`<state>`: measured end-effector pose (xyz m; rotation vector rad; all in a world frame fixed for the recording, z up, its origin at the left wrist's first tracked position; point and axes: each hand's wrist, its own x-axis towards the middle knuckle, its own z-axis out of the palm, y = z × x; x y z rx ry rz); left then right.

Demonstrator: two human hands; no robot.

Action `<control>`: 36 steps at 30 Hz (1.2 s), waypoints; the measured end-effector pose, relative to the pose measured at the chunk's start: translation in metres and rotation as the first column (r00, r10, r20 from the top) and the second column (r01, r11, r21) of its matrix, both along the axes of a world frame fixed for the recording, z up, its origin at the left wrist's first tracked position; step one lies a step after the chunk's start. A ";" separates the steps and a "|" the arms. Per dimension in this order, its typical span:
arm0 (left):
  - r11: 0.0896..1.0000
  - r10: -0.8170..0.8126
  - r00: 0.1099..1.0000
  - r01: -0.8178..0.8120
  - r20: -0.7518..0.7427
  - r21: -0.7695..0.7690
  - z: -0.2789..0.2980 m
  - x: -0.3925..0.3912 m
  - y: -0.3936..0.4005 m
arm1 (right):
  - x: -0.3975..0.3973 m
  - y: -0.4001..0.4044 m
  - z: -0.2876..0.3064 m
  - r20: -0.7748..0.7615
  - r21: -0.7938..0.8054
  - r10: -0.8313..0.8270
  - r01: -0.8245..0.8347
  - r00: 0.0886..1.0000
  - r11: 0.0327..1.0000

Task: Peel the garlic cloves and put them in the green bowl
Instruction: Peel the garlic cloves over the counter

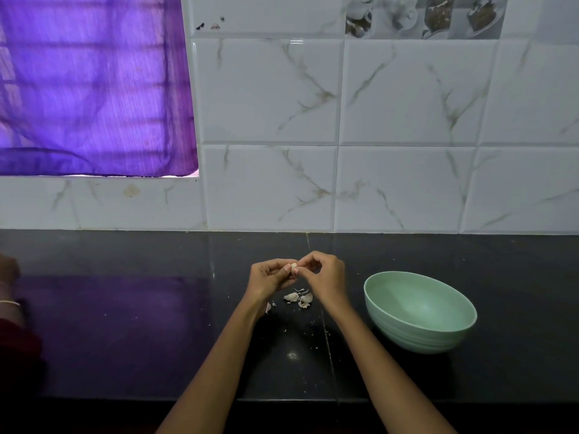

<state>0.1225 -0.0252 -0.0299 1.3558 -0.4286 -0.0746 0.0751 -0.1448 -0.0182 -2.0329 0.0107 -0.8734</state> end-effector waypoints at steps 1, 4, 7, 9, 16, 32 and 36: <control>1.000 0.001 1.000 -0.001 0.000 -0.003 0.000 0.000 0.000 | -0.001 0.000 0.000 0.001 -0.005 -0.003 0.003 1.000 1.000; 1.000 0.004 1.000 -0.004 0.003 -0.008 0.001 0.000 0.001 | -0.001 0.000 0.001 0.009 -0.007 0.011 -0.011 1.000 1.000; 1.000 0.013 1.000 -0.013 0.020 0.005 0.001 0.000 0.002 | 0.001 -0.001 0.001 0.002 0.000 0.036 -0.036 0.999 0.999; 0.999 0.028 0.998 -0.029 0.049 0.026 0.001 0.001 0.003 | 0.002 -0.001 0.001 -0.004 0.007 0.058 -0.058 0.998 0.998; 0.995 0.049 0.996 -0.055 0.069 0.085 -0.001 0.000 0.004 | 0.001 0.001 -0.002 -0.122 -0.120 0.022 -0.037 0.992 0.992; 0.943 -0.028 0.918 -0.108 -0.396 -0.315 0.014 0.000 0.011 | -0.004 0.006 0.001 -0.137 -0.424 0.016 -0.073 0.990 0.903; 0.928 0.038 0.911 -0.185 -0.412 -0.323 0.012 0.003 0.009 | -0.005 0.003 0.002 -0.146 -0.371 -0.072 0.013 0.987 0.929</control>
